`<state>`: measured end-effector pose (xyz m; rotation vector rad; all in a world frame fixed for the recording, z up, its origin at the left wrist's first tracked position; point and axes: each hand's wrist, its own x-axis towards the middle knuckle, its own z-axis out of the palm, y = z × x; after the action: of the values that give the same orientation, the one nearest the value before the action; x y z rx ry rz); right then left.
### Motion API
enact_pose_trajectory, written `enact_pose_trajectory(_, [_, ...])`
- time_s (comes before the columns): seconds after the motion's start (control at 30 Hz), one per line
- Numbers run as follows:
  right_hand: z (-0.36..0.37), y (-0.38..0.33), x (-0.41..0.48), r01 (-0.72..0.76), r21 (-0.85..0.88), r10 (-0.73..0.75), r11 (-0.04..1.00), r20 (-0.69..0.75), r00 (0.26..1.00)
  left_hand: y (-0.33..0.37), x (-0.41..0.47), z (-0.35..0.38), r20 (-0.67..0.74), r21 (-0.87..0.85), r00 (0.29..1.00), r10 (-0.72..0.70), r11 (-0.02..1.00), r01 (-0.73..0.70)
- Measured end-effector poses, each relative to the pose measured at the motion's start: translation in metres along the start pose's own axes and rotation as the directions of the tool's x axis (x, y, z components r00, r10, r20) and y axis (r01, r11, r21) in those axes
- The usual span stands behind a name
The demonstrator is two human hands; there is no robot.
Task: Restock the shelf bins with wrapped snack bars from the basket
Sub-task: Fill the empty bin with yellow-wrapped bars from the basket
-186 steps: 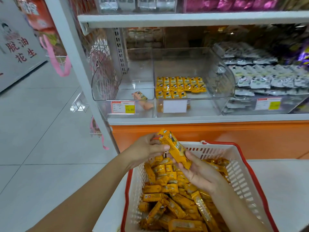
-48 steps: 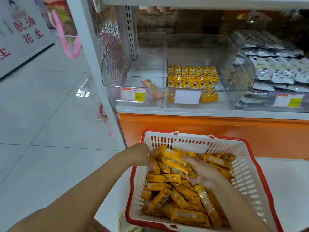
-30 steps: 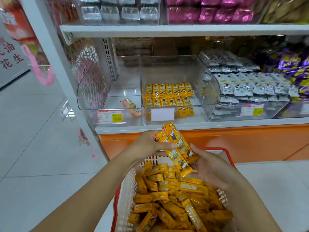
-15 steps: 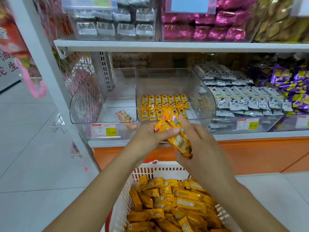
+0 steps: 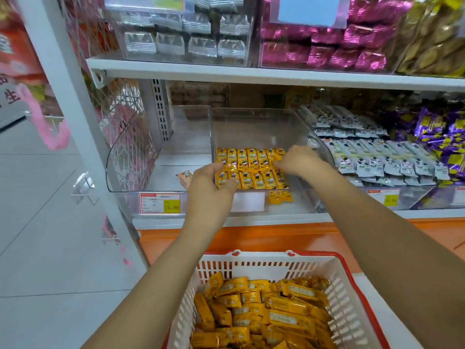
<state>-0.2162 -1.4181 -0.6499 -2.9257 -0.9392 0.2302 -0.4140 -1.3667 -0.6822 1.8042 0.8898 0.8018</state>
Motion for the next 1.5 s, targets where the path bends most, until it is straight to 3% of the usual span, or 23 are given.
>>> enact_pose_trajectory(0.1, [0.009,0.000,0.004,-0.006,-0.131,0.009,0.991,0.020,1.000,-0.006,0.008,-0.002,-0.046,0.043,0.999,-0.001,0.999,0.003])
enact_pose_trajectory(0.37, [0.022,0.004,0.016,-0.015,-0.221,0.043,0.975,0.125,0.991,-0.015,0.018,-0.010,0.033,0.040,0.999,-0.025,0.999,0.024])
enact_pose_trajectory(0.63, [0.027,0.013,0.029,-0.103,-0.023,0.103,0.994,0.010,0.995,-0.016,0.015,-0.010,0.050,0.034,0.999,0.005,0.999,-0.007])
enact_pose_trajectory(0.83, [0.027,0.008,0.022,-0.089,-0.128,0.102,0.988,0.096,0.990,-0.017,0.015,-0.011,0.051,0.029,0.999,0.002,1.000,-0.003])
enact_pose_trajectory(0.97, [0.028,0.006,0.024,-0.026,-0.059,0.034,0.998,0.139,0.990,-0.017,0.016,-0.010,0.051,0.022,0.999,0.000,1.000,-0.001])
enact_pose_trajectory(1.13, [0.033,0.016,0.032,-0.070,0.341,0.044,0.937,0.084,0.996,-0.020,0.018,-0.010,0.053,0.022,0.999,-0.008,1.000,0.006])
enact_pose_trajectory(1.27, [0.031,0.005,0.048,-0.119,0.277,0.125,0.953,-0.005,0.992,-0.019,0.017,-0.012,0.064,0.019,0.998,0.005,1.000,-0.006])
enact_pose_trajectory(1.37, [0.028,-0.020,0.055,-0.081,0.253,0.104,0.964,-0.077,0.992,-0.021,0.017,-0.014,0.075,0.012,0.997,0.020,1.000,-0.021])
enact_pose_trajectory(1.5, [0.032,-0.066,0.060,-0.020,0.200,0.018,0.980,0.008,1.000,-0.023,0.020,-0.016,0.081,0.014,0.996,0.023,1.000,-0.025])
